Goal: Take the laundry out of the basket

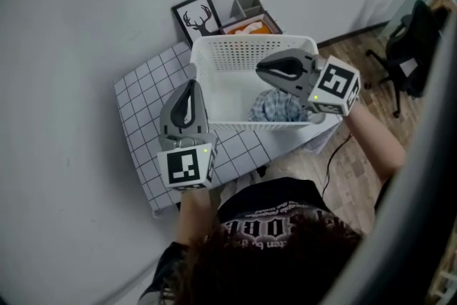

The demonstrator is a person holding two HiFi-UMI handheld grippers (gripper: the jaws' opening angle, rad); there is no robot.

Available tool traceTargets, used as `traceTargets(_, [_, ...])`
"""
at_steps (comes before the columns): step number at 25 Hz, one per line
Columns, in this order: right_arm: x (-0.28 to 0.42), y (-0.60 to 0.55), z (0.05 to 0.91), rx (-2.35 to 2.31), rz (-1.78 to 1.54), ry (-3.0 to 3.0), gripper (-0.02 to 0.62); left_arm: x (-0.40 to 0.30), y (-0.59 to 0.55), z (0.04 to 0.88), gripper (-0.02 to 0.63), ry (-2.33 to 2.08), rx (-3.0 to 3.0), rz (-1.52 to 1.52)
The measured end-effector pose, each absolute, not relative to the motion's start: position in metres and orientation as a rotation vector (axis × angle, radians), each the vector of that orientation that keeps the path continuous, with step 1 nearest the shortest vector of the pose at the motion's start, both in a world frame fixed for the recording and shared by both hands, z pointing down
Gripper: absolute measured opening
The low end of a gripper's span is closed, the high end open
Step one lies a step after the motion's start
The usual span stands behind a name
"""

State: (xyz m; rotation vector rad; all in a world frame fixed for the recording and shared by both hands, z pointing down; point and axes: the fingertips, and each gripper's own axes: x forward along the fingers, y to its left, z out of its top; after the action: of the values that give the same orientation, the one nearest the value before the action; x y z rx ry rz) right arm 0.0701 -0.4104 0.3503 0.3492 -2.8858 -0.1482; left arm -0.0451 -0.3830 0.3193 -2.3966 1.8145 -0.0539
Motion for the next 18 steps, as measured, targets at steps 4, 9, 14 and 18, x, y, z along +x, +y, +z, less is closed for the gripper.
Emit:
traceTargets(4, [0.056,-0.408,0.376,0.118,-0.168,-2.822,0.032,-0.050,-0.387,0.318,0.002,1.838,-2.371,-0.083])
traceTargets(9, [0.051,-0.411,0.421,-0.025,-0.044,-2.714,0.210,-0.054,-0.391,0.314,0.002,1.843,-2.345,-0.077])
traceTargets(14, [0.037,-0.409,0.442,-0.096,-0.054,-2.656,0.274,-0.061,-0.396,0.312,0.002,1.871,-2.318,-0.070])
traceTargets(18, [0.030,-0.401,0.480,-0.179,-0.070,-2.543,0.311,-0.067,-0.398,0.311,0.002,1.890,-2.294,-0.068])
